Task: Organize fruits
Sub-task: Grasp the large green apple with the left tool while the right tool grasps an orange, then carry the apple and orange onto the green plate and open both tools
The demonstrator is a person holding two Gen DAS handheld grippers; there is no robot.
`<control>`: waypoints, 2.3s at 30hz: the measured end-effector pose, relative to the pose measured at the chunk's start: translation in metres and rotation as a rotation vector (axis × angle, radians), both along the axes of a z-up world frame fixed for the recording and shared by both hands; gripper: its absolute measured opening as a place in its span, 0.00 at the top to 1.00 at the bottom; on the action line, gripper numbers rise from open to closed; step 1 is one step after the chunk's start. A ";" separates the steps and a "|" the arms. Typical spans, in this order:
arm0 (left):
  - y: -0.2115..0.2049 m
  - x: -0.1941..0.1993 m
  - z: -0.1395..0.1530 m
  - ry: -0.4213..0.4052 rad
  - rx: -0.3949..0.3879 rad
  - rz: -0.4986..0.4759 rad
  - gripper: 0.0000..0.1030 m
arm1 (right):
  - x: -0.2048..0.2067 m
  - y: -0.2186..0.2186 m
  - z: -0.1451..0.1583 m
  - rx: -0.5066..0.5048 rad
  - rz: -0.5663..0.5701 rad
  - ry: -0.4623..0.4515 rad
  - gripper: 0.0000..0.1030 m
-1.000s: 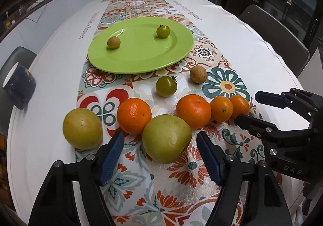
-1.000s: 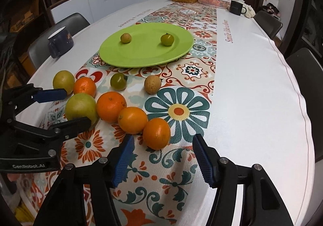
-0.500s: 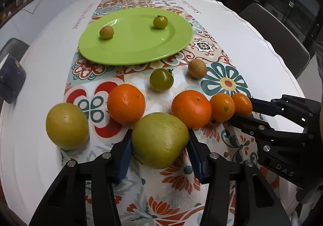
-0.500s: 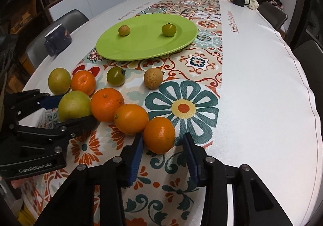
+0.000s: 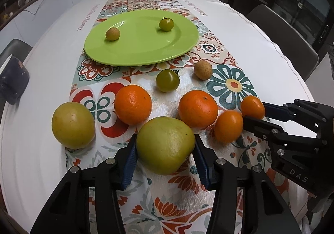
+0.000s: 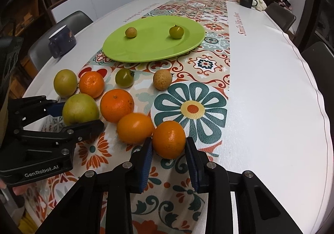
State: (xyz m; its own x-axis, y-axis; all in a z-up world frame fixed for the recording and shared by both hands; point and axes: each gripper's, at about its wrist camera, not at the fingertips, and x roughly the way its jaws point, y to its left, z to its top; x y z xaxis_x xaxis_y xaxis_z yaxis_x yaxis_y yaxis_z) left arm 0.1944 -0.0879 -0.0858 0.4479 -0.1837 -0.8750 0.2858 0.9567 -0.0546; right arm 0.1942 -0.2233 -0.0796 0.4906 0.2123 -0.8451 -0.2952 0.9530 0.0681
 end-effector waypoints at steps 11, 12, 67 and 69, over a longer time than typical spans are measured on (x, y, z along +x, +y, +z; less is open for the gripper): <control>0.005 -0.011 0.017 -0.044 -0.020 -0.001 0.52 | -0.011 0.002 0.016 0.001 -0.010 -0.034 0.69; 0.005 -0.012 0.020 -0.051 -0.021 -0.001 0.52 | -0.011 0.002 0.018 0.001 -0.010 -0.037 0.69; 0.030 0.136 0.104 -0.258 0.005 -0.038 0.52 | 0.134 0.048 0.108 0.044 0.029 -0.245 0.69; 0.031 0.146 0.100 -0.245 0.001 -0.041 0.52 | 0.144 0.049 0.104 0.041 0.028 -0.233 0.69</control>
